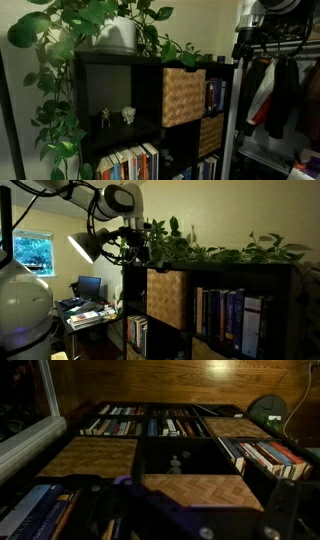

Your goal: Pull out the middle compartment ,remove some socks and close it

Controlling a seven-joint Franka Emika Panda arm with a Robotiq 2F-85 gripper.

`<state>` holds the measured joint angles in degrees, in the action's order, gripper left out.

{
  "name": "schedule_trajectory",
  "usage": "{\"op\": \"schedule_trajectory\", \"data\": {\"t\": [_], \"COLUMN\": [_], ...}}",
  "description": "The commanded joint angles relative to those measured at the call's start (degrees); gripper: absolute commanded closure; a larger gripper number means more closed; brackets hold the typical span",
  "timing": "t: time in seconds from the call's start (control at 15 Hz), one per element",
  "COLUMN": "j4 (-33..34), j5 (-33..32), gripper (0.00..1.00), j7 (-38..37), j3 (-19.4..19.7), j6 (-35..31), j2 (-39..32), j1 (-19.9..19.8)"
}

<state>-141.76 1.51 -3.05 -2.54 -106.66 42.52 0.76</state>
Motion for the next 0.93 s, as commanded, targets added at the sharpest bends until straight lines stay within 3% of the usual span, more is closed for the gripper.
{"op": "schedule_trajectory", "data": {"t": [0.0,0.87], "j4": [0.1,0.5], "j5": [-0.1,-0.2], "gripper": [0.00,0.00], "j7": [0.0,1.7], "j3": [0.1,0.2], "j6": [0.1,-1.6], "j2": [0.0,-1.0], "j1": [0.1,0.8]}}
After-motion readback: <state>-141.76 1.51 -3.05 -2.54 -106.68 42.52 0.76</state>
